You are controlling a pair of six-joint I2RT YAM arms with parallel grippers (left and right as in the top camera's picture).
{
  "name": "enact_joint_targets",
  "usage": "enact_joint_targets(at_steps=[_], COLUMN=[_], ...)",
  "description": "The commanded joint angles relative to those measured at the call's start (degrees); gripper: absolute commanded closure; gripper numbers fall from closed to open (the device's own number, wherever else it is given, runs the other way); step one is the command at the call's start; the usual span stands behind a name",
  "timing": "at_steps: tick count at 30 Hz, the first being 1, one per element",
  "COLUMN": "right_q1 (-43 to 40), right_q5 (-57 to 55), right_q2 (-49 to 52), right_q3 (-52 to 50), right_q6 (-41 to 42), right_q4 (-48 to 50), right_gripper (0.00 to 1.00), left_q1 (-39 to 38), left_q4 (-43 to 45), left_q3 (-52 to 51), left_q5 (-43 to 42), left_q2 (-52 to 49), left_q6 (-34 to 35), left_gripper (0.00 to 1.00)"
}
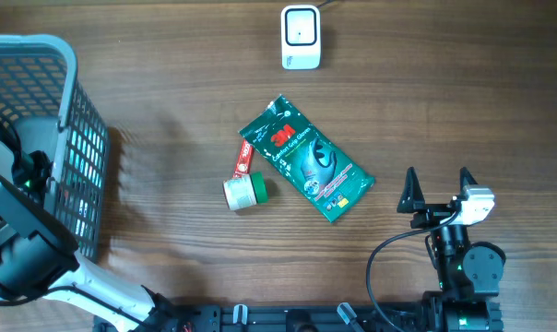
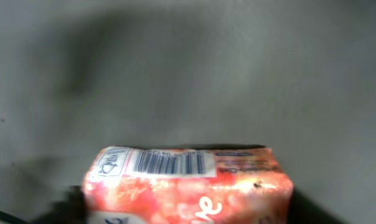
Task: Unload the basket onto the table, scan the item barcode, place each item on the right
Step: 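Reach into the basket and grasp the orange barcode packet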
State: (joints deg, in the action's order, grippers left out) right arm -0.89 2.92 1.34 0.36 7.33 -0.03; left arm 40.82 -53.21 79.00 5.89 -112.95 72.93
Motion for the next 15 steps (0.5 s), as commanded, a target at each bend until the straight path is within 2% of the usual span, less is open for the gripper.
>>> enact_joint_targets(at_steps=[1, 4, 7, 11, 14, 15], right_q1=[0.28, 0.28, 0.28, 0.28, 0.28, 0.28], right_q5=[-0.31, -0.31, -0.31, -0.31, -0.31, -0.31], right_q2=[0.00, 0.00, 0.00, 0.00, 0.00, 0.00], right_q3=[-0.07, -0.07, -0.07, -0.07, -0.07, -0.07], right_q6=[0.26, 0.26, 0.26, 0.24, 0.26, 0.26], right_q4=[0.11, 0.11, 0.11, 0.11, 0.11, 0.11], right_gripper=[0.00, 0.00, 0.00, 0.00, 0.00, 0.00], left_q1=[-0.37, -0.37, -0.37, -1.25, -7.65, -14.62], left_q4=[1.14, -0.92, -5.18, -7.54, -8.33, -9.86], left_q3=[-0.33, 5.03, 14.27, 22.40, 22.58, 22.58], left_q5=[-5.07, -6.56, -7.93, -16.24, -20.46, -20.11], left_q2=[0.98, 6.99, 16.98, 29.62, 40.09, 43.25], left_q6=[-9.42, -12.98, -14.82, -17.29, -18.60, -21.79], left_gripper=[0.59, 0.66, 0.62, 0.60, 0.60, 0.60])
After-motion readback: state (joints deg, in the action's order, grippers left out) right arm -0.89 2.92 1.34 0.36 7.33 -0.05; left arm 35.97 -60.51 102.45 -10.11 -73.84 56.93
